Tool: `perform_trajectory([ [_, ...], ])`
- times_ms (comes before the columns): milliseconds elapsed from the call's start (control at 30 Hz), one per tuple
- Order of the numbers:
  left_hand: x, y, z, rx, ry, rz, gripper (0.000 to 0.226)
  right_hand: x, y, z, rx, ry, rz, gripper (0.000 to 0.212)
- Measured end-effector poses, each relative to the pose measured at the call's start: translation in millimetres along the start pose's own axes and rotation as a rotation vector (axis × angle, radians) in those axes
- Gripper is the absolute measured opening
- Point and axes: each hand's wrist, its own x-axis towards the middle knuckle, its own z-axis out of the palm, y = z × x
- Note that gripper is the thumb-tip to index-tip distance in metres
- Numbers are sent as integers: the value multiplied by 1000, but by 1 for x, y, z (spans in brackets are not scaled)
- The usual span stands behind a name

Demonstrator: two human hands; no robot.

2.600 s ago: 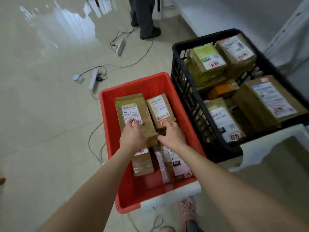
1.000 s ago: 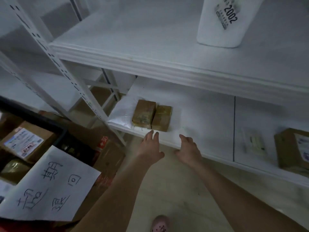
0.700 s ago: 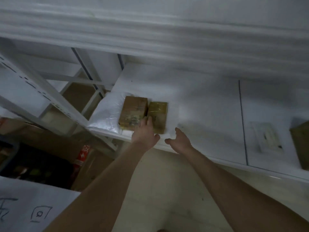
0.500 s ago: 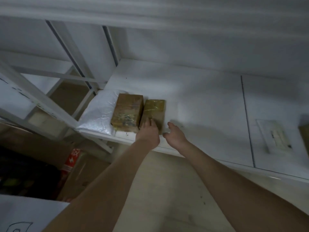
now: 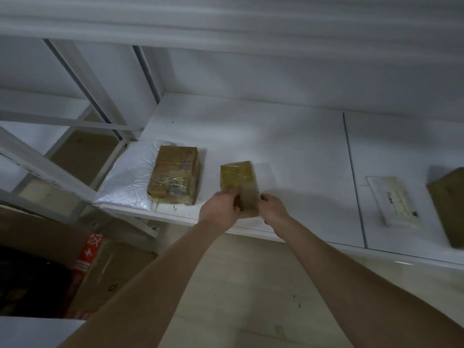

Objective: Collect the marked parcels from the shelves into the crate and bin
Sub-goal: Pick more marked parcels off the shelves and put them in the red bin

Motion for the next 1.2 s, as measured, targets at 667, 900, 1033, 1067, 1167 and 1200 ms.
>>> perform_trajectory([
  [667,-17,53,-3,-1036,-68,-382,71,-41,26,-69,595,-81,210,45],
  [900,-36,88,-18,-1110,33,-325,57,-77,28,-103,624,9,99,47],
  [1033,-47,108,-28,-1142,38,-338,34,-92,36,-119,703,-4,167,32],
  [1067,-49,112,-30,-1149,33,-348,26,-95,38,-122,746,-24,199,21],
  [1167,-51,120,-32,-1217,-7,-365,14,-104,42,-135,798,-113,239,28],
  [1200,-52,122,-33,-1256,-21,-366,13,-105,44,-139,789,-139,236,37],
])
